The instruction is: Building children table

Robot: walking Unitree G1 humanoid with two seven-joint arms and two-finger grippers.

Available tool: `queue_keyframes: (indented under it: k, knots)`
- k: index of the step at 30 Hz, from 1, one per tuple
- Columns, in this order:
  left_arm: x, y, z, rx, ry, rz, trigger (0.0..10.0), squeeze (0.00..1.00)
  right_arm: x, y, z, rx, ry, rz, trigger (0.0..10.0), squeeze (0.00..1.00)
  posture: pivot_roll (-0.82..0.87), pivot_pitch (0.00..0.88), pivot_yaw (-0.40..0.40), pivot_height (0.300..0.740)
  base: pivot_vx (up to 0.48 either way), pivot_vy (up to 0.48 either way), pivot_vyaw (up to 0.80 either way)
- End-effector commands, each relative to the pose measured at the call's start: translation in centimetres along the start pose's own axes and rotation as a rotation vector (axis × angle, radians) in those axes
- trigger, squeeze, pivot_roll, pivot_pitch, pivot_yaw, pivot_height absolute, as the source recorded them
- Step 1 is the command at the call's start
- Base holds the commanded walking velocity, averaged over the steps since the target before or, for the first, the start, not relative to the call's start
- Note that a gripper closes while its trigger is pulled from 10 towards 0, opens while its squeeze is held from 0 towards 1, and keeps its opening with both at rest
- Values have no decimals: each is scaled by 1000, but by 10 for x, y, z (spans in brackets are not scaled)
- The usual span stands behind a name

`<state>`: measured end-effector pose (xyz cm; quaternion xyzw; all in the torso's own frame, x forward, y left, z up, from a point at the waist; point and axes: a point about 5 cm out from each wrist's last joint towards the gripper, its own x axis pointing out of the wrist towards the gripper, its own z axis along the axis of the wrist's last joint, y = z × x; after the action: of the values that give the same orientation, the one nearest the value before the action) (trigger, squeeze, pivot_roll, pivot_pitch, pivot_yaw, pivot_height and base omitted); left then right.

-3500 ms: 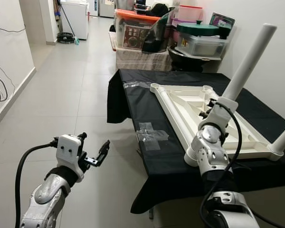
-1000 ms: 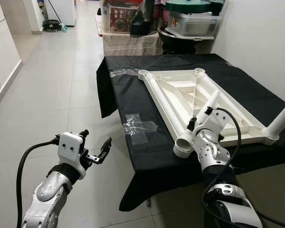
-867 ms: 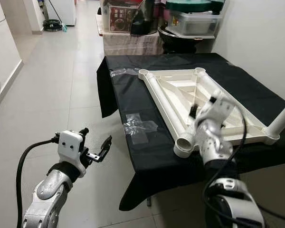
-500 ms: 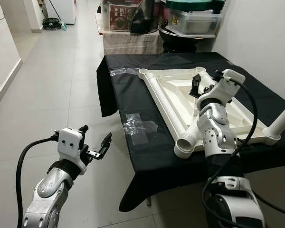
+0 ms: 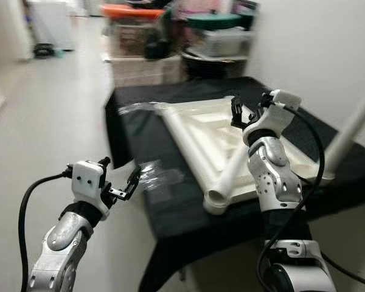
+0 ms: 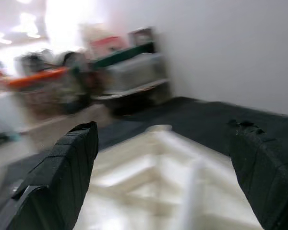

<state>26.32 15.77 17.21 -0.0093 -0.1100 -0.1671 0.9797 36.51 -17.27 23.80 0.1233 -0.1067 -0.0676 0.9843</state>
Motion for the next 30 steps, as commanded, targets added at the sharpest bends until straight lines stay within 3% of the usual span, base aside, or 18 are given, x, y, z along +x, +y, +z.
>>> queue_keyframes:
  k: [1,9,11,15,18,20,24,25,27,28,29,30]
  knots:
    - [-5,8,-4,22,27,35,10000,0,-2,15,-6,19,40,47,10000,0,98,0,-82,740,394,0,0]
    - [-4,8,-5,45,38,56,10000,0,-3,19,-8,45,70,83,10000,0,101,0,-84,740,128,0,-113]
    - [-3,7,-5,50,40,59,10000,0,1,15,-7,82,104,90,10000,0,101,0,-84,740,0,0,0]
    - [-2,7,-5,57,43,64,10000,0,9,8,0,60,132,92,10000,0,99,0,-91,740,0,0,0]
    - [-2,7,-7,87,69,65,10000,0,15,3,0,25,311,139,10000,0,99,0,-92,740,0,0,0]
    - [-2,7,-7,87,69,65,10000,0,15,3,0,25,311,139,10000,0,99,0,-92,740,0,0,0]
    - [-2,6,-9,81,72,65,10000,0,22,-14,5,52,398,123,10000,0,90,0,-102,740,0,0,0]
    - [-3,5,-10,79,78,67,10000,0,25,-26,9,44,427,106,10000,0,88,0,-106,740,0,0,0]
    - [-3,5,-10,79,78,67,10000,0,25,-26,9,44,427,106,10000,0,88,0,-106,740,0,0,0]
    - [-4,5,-11,79,81,70,10000,0,27,-42,12,20,459,66,10000,0,91,0,-112,740,0,0,0]
    - [-4,5,-11,79,81,70,10000,0,27,-42,12,20,459,66,10000,0,91,0,-112,740,0,0,0]
    - [-5,5,-12,79,85,74,10000,0,23,-59,6,33,537,23,10000,0,86,0,-113,740,0,0,0]
